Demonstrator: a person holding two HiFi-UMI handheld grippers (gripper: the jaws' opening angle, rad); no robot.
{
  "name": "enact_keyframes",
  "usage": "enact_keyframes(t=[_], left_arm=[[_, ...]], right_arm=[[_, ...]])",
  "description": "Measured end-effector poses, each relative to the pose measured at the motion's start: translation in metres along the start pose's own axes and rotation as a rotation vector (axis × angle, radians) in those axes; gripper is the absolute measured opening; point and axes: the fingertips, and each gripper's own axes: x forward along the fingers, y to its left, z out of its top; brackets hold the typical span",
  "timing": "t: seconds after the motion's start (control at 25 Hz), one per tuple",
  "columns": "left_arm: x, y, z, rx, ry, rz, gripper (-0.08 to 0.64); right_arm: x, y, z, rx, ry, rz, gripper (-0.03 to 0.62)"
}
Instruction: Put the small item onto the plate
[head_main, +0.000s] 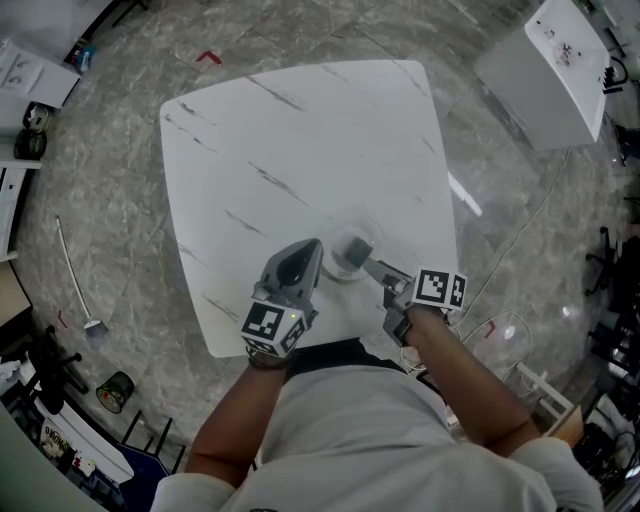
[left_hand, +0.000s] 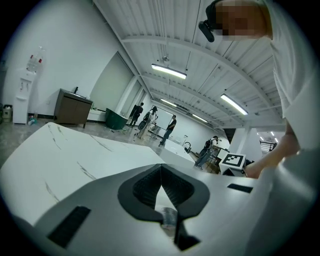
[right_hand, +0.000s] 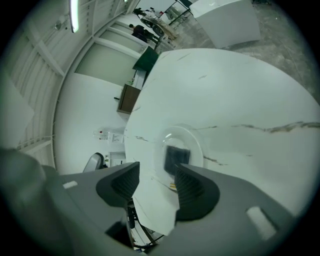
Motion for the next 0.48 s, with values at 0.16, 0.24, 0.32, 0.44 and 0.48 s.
enact_keyframes(t=[0.16,0.24,0.32,0.44,0.48], left_arm=[[-0.017,-0.031,0.013,0.029,-0.032,0.003,0.006],[-0.027,-0.054,0.022,0.061,-0.046,0.004,0.006],[-0.041,-0.084,0.034,0.101,-0.06,0.003,0.006],[-0.068,-0.142,0.057,0.145,-0.094,-0.007,0.006],[-0.078,-0.16,0.065,0.16,-0.106,-0.013,0.006]], right_arm=[[-0.036,0.041,-0.008,-0.171,-0.031,0.111,0.121],[-0.059,0.062,-0.014,-0.259,-0.053,0.16,0.073],[-0.088,0.085,-0.024,-0.362,-0.081,0.198,0.041],[-0.14,0.122,-0.045,-0.538,-0.132,0.248,0.007],[-0.158,0.135,-0.053,-0.592,-0.149,0.265,0.003]])
